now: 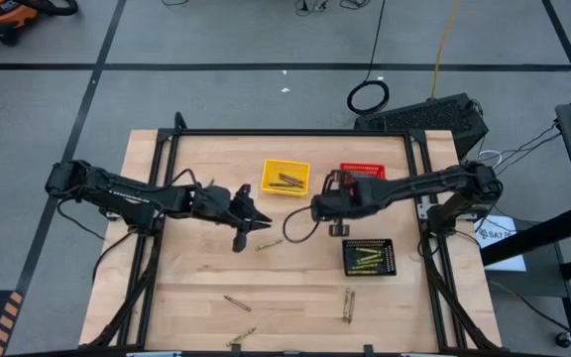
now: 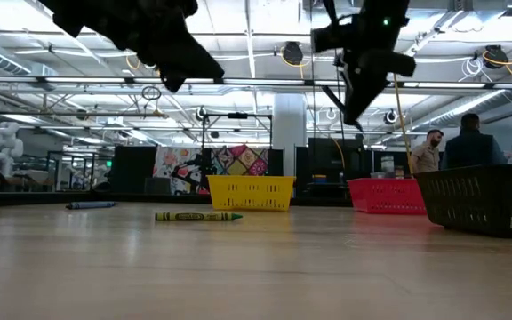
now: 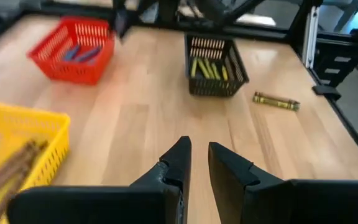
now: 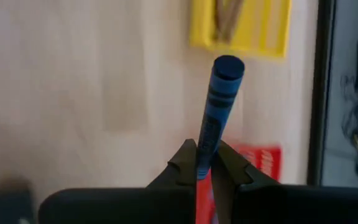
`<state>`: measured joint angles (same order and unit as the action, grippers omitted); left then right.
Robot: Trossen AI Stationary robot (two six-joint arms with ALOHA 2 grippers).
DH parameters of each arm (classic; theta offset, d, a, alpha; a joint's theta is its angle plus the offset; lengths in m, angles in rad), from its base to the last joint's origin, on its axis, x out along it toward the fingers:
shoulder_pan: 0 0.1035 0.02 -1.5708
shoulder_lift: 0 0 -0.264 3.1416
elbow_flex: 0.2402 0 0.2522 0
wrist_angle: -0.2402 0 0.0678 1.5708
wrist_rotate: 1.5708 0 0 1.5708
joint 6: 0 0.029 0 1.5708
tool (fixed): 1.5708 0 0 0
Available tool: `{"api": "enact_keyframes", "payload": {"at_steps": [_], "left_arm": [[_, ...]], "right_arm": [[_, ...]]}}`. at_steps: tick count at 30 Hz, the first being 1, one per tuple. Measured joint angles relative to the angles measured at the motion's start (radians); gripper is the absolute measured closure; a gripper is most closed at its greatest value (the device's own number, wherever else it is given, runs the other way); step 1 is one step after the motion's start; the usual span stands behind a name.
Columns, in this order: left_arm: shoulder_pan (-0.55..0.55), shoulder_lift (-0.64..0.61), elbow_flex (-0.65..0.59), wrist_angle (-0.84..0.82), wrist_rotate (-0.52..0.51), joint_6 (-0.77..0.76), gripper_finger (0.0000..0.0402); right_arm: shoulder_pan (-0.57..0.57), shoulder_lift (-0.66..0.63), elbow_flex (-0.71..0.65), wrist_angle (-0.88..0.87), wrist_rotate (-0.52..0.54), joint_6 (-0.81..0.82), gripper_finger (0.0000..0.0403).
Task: Sort crayons
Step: Put the blue crayon into the red bin
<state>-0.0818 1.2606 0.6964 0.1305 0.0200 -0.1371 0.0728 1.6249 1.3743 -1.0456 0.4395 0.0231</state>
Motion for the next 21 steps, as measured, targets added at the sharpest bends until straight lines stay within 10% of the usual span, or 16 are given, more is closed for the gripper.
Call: {"api": "enact_keyframes", "payload": {"at_steps": [21], "left_arm": [[-0.079,0.0,0.0,-0.144,0.001,-0.094,0.034]], "right_arm": [[-0.425,0.0,-0.008,-0.156,-0.32,-0.247,0.0399]]}}
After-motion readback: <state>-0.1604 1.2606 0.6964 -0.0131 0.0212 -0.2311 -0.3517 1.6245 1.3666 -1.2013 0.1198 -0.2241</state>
